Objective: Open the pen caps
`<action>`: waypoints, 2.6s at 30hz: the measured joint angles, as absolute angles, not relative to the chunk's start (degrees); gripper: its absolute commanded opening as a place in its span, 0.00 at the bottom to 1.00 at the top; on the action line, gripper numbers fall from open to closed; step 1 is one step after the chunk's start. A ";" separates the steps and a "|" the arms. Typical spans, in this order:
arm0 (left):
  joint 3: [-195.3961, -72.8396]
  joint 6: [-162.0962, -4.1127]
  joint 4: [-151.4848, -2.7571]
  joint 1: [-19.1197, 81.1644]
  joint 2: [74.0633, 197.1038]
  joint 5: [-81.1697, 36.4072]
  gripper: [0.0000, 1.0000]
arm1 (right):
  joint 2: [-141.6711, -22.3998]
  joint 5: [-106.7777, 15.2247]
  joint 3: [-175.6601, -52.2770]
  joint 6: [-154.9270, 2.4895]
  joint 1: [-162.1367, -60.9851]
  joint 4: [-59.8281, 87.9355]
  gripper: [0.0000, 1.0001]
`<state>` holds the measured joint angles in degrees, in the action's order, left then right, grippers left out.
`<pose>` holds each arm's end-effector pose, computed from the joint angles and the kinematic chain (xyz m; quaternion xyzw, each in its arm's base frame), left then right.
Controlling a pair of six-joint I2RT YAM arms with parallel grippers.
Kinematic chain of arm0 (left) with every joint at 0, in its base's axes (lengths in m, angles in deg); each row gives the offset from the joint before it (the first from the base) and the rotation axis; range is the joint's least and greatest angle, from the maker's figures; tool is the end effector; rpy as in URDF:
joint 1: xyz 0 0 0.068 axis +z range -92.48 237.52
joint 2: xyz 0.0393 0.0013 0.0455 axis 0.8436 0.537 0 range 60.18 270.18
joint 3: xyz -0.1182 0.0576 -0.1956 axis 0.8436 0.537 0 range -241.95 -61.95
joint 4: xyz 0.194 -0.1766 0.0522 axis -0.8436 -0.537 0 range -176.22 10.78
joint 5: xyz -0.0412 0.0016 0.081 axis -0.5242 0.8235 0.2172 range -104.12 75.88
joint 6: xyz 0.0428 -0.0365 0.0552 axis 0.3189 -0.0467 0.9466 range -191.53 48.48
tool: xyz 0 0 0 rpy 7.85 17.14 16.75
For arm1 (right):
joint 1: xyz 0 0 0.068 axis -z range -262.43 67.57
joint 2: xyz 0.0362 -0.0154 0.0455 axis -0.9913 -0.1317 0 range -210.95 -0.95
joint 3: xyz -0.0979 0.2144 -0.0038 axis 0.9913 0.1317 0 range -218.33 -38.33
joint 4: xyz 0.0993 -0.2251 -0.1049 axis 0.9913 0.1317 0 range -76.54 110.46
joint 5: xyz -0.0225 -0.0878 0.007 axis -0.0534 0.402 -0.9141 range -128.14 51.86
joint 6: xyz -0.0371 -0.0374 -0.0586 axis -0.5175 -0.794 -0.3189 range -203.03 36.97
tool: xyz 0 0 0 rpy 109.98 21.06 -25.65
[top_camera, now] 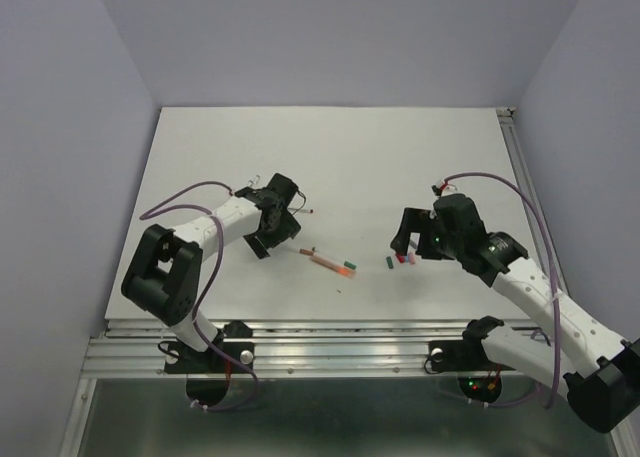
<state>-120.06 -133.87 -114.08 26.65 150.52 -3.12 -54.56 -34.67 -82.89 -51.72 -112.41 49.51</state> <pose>0.2818 -0.1534 0.1263 -0.2829 0.9338 -0.0791 0.2041 0.2132 0.1183 0.2145 0.0224 0.9236 0.1705 0.3426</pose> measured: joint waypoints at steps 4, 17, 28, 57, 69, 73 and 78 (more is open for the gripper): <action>-120.06 -137.98 -114.21 26.47 151.57 -3.09 0.82 | -52.33 -34.63 -82.63 -51.75 -112.41 49.93 1.00; -121.08 -146.83 -117.16 26.45 157.65 -1.72 0.64 | -50.01 -32.35 -81.73 -52.20 -112.41 51.63 1.00; -121.89 -148.23 -118.12 26.41 158.54 0.40 0.00 | -49.07 -32.31 -81.34 -52.23 -112.41 52.16 1.00; -120.97 -139.86 -103.63 11.90 135.11 -2.61 0.00 | -65.57 -59.63 -81.82 -49.03 -129.22 26.52 0.91; -121.00 -140.39 -102.05 10.37 135.11 -3.44 0.00 | -67.80 -55.13 -81.95 -48.12 -130.57 20.64 0.62; -121.00 -140.56 -101.79 10.26 134.31 -3.62 0.00 | -68.59 -54.43 -81.97 -47.88 -130.57 19.33 0.58; -121.00 -140.54 -101.38 10.21 133.96 -4.32 0.00 | -69.64 -53.95 -81.97 -47.53 -130.57 18.93 0.43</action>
<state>-121.00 -140.54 -101.38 10.21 133.96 -4.32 -69.64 -53.95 -81.97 -47.53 -130.57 18.93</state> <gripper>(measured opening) 0.124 0.497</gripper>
